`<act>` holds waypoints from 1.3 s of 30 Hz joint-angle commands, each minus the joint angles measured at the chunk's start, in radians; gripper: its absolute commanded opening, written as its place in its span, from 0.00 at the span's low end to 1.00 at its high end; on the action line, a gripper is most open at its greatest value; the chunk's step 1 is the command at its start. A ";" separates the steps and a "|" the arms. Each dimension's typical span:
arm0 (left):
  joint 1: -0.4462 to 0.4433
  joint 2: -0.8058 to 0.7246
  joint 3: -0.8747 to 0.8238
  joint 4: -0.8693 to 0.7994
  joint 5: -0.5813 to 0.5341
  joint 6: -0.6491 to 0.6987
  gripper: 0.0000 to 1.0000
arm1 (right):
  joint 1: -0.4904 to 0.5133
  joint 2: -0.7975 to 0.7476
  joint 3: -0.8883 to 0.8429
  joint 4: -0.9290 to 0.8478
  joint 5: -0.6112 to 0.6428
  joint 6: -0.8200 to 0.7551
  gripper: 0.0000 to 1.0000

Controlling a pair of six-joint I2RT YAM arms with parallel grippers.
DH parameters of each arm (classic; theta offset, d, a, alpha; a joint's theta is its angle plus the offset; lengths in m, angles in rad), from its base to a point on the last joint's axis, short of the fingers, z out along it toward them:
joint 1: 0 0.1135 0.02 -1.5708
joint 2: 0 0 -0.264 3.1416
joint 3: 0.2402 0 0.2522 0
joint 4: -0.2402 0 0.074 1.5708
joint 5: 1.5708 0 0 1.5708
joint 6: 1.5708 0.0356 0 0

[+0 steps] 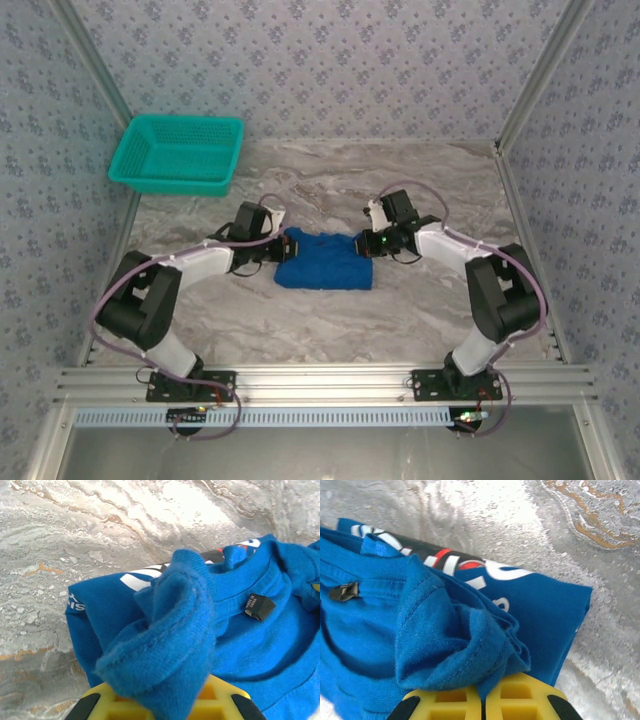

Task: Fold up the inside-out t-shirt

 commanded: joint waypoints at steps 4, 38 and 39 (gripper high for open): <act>0.007 0.117 0.065 0.074 -0.028 -0.014 0.14 | -0.010 0.113 0.078 -0.030 0.065 -0.003 0.09; -0.048 0.022 0.081 -0.086 0.055 -0.054 0.74 | -0.001 0.132 0.140 0.002 -0.088 0.089 0.41; -0.040 0.047 0.076 -0.071 0.050 -0.054 0.74 | -0.018 0.155 0.141 0.009 -0.108 0.094 0.41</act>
